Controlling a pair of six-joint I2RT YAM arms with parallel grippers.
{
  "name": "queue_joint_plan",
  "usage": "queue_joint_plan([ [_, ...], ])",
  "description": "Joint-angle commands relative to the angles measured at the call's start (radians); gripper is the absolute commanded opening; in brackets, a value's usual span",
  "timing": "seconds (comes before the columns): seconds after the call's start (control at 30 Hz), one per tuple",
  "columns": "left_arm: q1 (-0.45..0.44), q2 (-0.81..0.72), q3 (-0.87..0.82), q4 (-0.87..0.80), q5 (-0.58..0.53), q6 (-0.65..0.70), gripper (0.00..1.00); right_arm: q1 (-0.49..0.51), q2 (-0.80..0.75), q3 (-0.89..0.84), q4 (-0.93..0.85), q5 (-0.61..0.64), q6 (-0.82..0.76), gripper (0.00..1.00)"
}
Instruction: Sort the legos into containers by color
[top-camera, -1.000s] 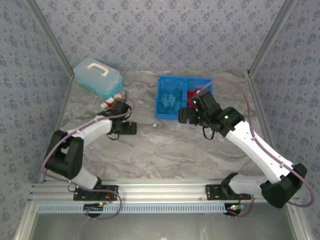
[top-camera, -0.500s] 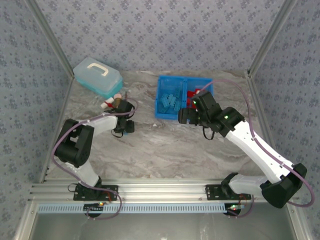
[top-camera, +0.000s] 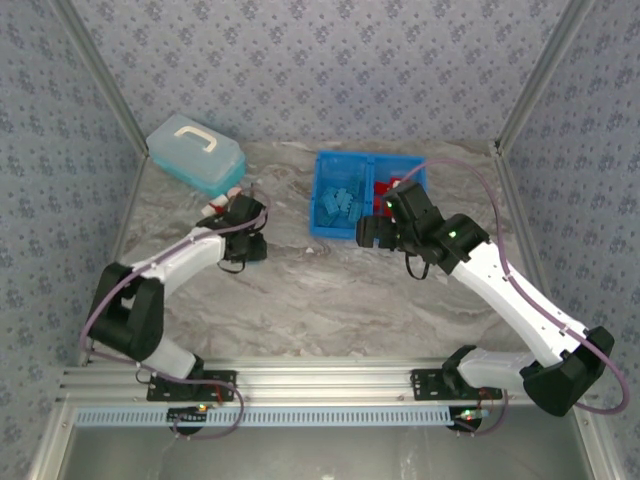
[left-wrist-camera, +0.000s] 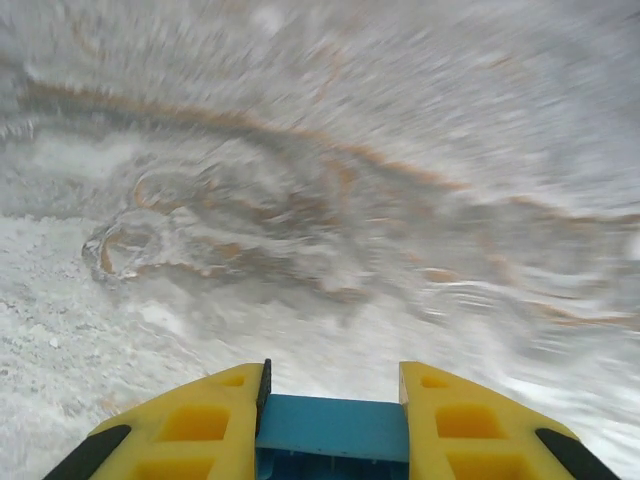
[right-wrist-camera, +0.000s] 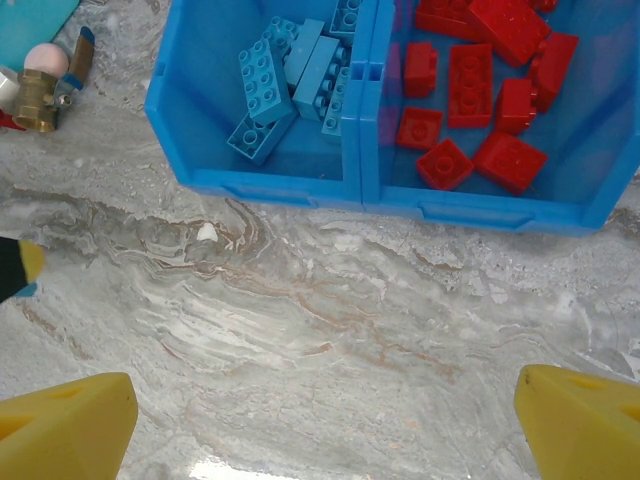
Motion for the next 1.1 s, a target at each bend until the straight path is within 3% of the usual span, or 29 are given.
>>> queue_joint_plan([
  [0.0, -0.102, -0.072, 0.153, -0.015, -0.046, -0.056, 0.22, 0.008, -0.009, 0.020, -0.016, 0.021, 0.009, 1.00],
  [0.13, -0.224, 0.022, 0.330, 0.003, -0.171, -0.039, 0.23, 0.009, -0.015, 0.012, -0.004, 0.024, 0.012, 1.00],
  [0.27, -0.282, 0.221, 0.530, 0.029, -0.264, 0.001, 0.23, 0.010, -0.027, 0.003, -0.008, 0.027, 0.013, 1.00],
  [0.43, -0.288, 0.523, 0.847, -0.061, -0.243, 0.021, 0.23, 0.010, -0.056, -0.014, -0.023, 0.041, 0.019, 1.00],
  [0.6, -0.287, 0.742, 1.117, -0.138, -0.230, 0.053, 0.23, 0.006, -0.092, -0.040, -0.027, 0.055, 0.031, 1.00],
  [0.73, -0.288, 0.898, 1.349, -0.291, -0.241, 0.052, 0.28, 0.002, -0.114, -0.051, -0.042, 0.065, 0.034, 1.00],
  [0.87, -0.292, 0.942, 1.423, -0.319, -0.217, 0.054, 0.42, -0.004, -0.132, -0.057, -0.052, 0.068, 0.034, 1.00],
  [1.07, -0.300, 0.899, 1.423, -0.315, -0.209, 0.079, 0.48, -0.009, -0.132, -0.045, -0.050, 0.062, 0.028, 1.00],
])
